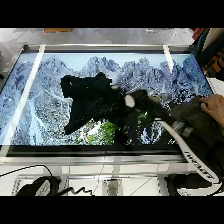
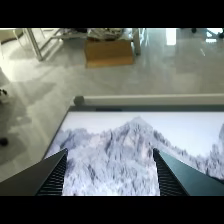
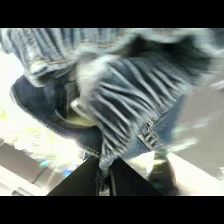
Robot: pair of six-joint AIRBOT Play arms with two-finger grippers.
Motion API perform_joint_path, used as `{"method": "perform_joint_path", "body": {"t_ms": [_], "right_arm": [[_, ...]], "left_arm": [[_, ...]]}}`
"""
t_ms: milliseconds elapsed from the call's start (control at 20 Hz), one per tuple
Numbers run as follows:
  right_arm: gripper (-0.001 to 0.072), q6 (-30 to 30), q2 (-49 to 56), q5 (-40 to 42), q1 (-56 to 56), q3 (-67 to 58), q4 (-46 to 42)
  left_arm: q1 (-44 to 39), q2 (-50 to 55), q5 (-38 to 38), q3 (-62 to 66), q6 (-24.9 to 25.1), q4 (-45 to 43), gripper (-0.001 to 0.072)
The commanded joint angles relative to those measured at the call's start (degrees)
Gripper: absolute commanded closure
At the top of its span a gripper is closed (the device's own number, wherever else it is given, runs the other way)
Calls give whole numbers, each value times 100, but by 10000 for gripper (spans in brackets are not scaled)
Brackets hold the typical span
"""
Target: Fold the clothes and pants, and hang the long-sleeved shirts on hangers.
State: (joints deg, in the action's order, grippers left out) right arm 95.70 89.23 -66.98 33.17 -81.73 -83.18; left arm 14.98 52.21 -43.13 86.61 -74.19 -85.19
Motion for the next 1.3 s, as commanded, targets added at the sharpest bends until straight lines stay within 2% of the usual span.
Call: {"method": "perform_joint_path", "body": {"t_ms": [0, 200, 350, 450, 600, 700, 850, 950, 1050, 1150, 1250], "right_arm": [[686, -776, -422, -590, -758, -334, -190], [685, -1565, -1062, -682, -1792, -337, 260], [685, -1611, -1259, -785, -2347, -337, 391], [685, -1611, -1252, -868, -2524, -334, 391], [684, -1611, -1250, -769, -2527, -334, 413], [685, -1613, -1246, -568, -2529, -334, 540], [684, -1613, -1239, -365, -2527, -334, 560], [684, -1613, -1239, -396, -2527, -334, 560], [684, -1611, -1239, -398, -2527, -334, 564], [684, -1611, -1239, -393, -2527, -334, 581], [684, -1611, -1239, -396, -2527, -334, 656]], "left_arm": [[0, 245, -656, -20, -127, 15, 105], [0, 883, -2009, -55, -1036, 50, 105], [-2, 1434, -2852, -79, -1021, 470, 105], [0, 1537, -2953, -420, -804, 881, 105], [0, 1268, -2959, -1587, -468, 1482, 106], [-2, 933, -2911, -2691, 94, 2146, 105], [-37, 595, -2850, -4308, 1360, 3432, 105], [-151, 651, -2782, -4999, 1639, 3512, 105], [-304, 787, -2605, -5455, 1681, 3515, 105], [-525, 962, -2358, -5698, 1755, 3517, 105], [-800, 1215, -2173, -5744, 2098, 3692, 106]]}}
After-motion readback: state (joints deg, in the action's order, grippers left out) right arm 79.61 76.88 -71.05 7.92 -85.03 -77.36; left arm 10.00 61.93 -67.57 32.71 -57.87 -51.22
